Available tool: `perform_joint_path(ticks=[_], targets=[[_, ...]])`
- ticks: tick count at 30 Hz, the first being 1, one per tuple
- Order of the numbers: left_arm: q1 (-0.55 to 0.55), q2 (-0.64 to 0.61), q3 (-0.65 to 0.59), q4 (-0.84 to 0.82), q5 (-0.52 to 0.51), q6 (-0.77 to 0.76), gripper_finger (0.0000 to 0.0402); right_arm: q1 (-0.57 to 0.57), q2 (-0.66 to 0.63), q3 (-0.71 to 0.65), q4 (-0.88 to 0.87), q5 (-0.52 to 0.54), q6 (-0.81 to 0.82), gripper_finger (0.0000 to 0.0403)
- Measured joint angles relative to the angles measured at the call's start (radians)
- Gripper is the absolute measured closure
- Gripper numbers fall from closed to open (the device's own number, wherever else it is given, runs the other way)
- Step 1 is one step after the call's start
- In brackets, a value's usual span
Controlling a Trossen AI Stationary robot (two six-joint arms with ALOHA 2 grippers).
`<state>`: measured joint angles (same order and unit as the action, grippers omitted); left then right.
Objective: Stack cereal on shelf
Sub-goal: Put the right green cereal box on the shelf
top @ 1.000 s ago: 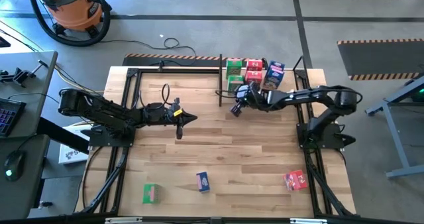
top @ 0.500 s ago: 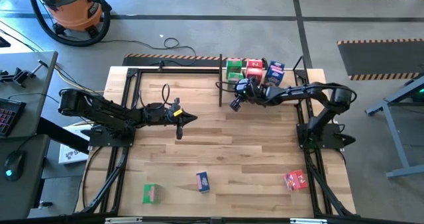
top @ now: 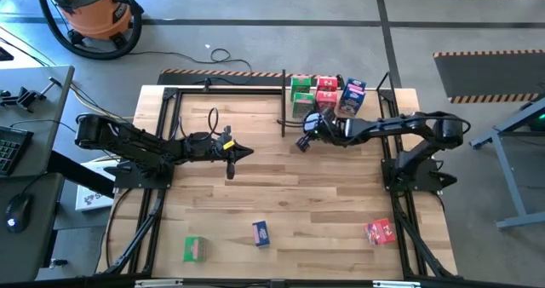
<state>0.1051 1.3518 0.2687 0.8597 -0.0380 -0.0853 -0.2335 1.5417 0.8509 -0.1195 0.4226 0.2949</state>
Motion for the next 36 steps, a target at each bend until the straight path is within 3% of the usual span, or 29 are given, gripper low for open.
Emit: perform_joint_path(ticks=[8,21,36], targets=[[0.000,0.000,0.000,-0.001,0.000,0.000,0.0401,0.071,0.067,0.000,0.105,0.319,0.098,0.0403],[0.000,0.000,0.000,-0.002,0.000,-0.007,0.0401,0.014,0.148,0.000,0.217,0.337,0.097,0.0403],[0.000,0.000,0.000,-0.002,0.000,-0.007,0.0401,-0.035,0.150,0.000,0.272,0.302,0.023,0.0403]])
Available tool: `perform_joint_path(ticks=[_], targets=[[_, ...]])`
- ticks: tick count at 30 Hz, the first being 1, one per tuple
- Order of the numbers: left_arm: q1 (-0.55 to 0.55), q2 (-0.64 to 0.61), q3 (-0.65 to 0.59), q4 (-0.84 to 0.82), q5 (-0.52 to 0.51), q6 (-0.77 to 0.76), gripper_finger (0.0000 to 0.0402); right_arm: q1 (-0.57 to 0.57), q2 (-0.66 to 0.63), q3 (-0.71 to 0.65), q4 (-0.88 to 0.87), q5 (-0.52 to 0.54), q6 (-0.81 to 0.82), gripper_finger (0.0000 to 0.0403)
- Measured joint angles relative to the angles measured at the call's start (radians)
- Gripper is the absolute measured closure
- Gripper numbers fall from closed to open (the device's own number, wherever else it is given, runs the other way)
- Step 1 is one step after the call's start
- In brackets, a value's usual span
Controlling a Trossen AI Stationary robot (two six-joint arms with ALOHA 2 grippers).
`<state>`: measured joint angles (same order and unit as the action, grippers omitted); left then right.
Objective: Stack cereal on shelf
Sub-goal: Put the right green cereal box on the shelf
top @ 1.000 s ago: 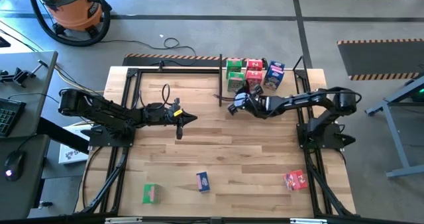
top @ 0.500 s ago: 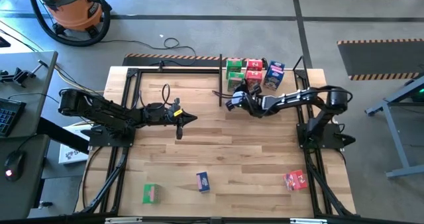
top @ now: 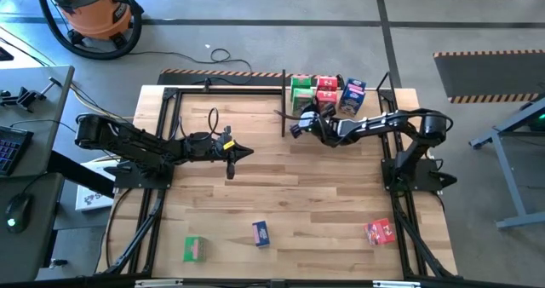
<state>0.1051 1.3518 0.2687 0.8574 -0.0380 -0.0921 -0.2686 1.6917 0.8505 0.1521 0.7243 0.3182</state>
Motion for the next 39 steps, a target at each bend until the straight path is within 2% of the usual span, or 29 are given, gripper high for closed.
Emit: perform_joint_path(ticks=[10,19,25,39], targets=[[0.000,0.000,0.000,0.000,0.000,0.000,0.0401,0.009,0.000,0.000,0.003,-0.050,-0.036,0.0403],[0.000,0.000,0.000,0.000,0.000,0.000,0.0401,0.015,-0.001,0.000,-0.103,-0.061,-0.005,0.0403],[0.000,0.000,0.000,0.000,0.000,0.000,0.0401,0.002,-0.001,0.000,-0.071,-0.049,-0.005,0.0403],[0.000,0.000,0.000,-0.021,0.000,0.007,0.0401,-0.033,-0.001,0.000,-0.031,-0.093,-0.042,0.0403]])
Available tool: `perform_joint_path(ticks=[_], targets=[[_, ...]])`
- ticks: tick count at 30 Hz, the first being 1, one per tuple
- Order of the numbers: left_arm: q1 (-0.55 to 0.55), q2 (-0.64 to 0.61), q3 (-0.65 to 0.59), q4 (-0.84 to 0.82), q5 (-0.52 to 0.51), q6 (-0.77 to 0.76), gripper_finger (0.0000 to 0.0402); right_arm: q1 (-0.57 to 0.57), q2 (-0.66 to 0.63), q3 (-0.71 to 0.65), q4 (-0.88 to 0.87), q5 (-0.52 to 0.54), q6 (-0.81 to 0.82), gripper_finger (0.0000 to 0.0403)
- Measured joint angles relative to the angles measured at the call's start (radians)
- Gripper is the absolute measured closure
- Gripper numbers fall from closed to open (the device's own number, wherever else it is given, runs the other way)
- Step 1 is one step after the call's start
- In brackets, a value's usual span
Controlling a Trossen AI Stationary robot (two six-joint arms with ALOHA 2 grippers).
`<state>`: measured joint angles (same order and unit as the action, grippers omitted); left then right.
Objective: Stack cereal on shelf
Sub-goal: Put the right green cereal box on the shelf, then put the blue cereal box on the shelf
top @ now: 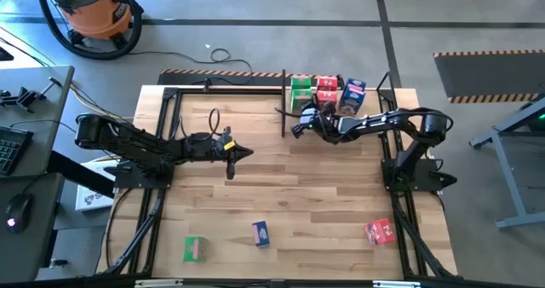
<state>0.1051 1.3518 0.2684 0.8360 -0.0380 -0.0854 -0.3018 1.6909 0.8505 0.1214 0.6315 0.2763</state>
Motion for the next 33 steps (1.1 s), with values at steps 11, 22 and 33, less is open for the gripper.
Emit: perform_joint_path(ticks=[11,22,33], targets=[[0.039,0.000,0.028,-0.073,-0.020,-0.091,0.0401,0.053,-0.018,0.000,0.008,-0.059,-0.016,0.0403],[0.044,0.000,0.099,-0.155,0.140,-0.075,0.0401,0.117,-0.018,-0.055,0.115,-0.013,-0.101,0.0403],[-0.019,0.000,0.205,-0.303,0.300,-0.025,0.0401,0.229,-0.018,-0.314,0.727,-0.147,-0.128,0.0403]])
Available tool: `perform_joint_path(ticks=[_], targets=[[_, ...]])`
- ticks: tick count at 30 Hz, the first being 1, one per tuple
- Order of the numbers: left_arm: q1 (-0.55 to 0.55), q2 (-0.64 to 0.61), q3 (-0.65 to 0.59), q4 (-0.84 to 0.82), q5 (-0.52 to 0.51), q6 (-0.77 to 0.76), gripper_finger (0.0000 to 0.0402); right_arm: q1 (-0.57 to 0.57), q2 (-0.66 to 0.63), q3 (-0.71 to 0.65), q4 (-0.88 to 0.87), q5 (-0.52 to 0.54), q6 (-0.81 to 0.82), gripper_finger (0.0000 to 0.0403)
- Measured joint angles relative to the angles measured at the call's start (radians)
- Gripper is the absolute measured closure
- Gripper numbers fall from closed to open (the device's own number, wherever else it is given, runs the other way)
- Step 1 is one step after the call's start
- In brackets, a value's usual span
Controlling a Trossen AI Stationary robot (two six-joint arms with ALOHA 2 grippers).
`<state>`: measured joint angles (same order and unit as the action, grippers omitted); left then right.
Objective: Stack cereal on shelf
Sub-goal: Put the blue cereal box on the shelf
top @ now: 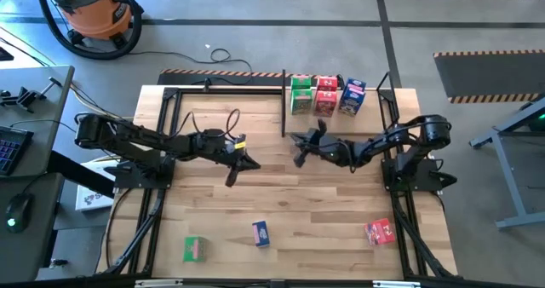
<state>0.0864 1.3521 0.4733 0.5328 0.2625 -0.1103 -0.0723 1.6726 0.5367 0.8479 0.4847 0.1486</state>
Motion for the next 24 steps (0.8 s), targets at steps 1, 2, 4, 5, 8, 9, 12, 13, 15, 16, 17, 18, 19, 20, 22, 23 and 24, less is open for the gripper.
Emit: perform_joint_path(ticks=[1,2,4,5,8,9,12,13,15,16,17,18,19,20,22,23,24], targets=[[-0.010,0.000,0.020,-0.043,0.000,0.021,0.0401,0.008,0.000,-0.008,0.005,0.000,0.000,0.0403],[-0.022,0.000,0.042,-0.091,-0.002,0.045,0.0401,0.015,0.000,-0.014,0.009,0.000,0.000,0.0403],[-0.049,0.000,0.090,-0.190,-0.009,0.091,0.0401,0.028,0.000,-0.022,0.009,0.000,0.000,0.0403],[-0.061,0.000,0.116,-0.239,-0.016,0.114,0.0401,0.034,0.000,-0.025,0.008,0.000,0.000,0.0403],[-0.090,0.000,0.184,-0.367,-0.058,0.147,0.0401,0.051,0.000,-0.029,0.006,-0.003,-0.017,0.0403],[-0.096,0.000,0.202,-0.396,-0.062,0.148,0.0401,0.056,0.000,-0.029,0.007,-0.008,-0.027,0.0403],[-0.111,0.000,0.244,-0.446,-0.062,0.148,0.0397,0.063,0.000,-0.029,0.007,-0.033,-0.049,0.0403],[-0.117,0.000,0.257,-0.463,-0.056,0.150,0.0393,0.063,0.000,-0.029,0.007,-0.042,-0.052,0.0403],[-0.131,0.000,0.277,-0.502,-0.005,0.169,0.0381,0.063,0.000,-0.029,0.007,-0.054,-0.054,0.0403],[-0.140,0.000,0.286,-0.526,0.032,0.174,0.0374,0.062,0.000,-0.029,0.007,-0.062,-0.058,0.0403],[-0.149,0.000,0.296,-0.546,0.065,0.174,0.0366,0.062,0.000,-0.029,0.007,-0.067,-0.062,0.0403],[-0.158,0.000,0.306,-0.563,0.089,0.173,0.0359,0.062,0.000,-0.029,0.007,-0.070,-0.067,0.0403],[-0.167,0.001,0.315,-0.578,0.109,0.170,0.0351,0.062,0.000,-0.029,0.007,-0.073,-0.071,0.0403],[-0.176,0.006,0.325,-0.593,0.120,0.166,0.0344,0.062,0.000,-0.029,0.007,-0.075,-0.071,0.0403],[-0.199,0.012,0.334,-0.634,0.121,0.150,0.0331,0.062,0.000,-0.029,0.007,-0.085,-0.071,0.0403],[-0.211,0.012,0.334,-0.650,0.121,0.142,0.0326,0.062,0.000,-0.029,0.007,-0.099,-0.070,0.0403],[-0.225,0.020,0.335,-0.654,0.119,0.141,0.0321,0.062,0.000,-0.029,0.006,-0.111,-0.063,0.0403]])
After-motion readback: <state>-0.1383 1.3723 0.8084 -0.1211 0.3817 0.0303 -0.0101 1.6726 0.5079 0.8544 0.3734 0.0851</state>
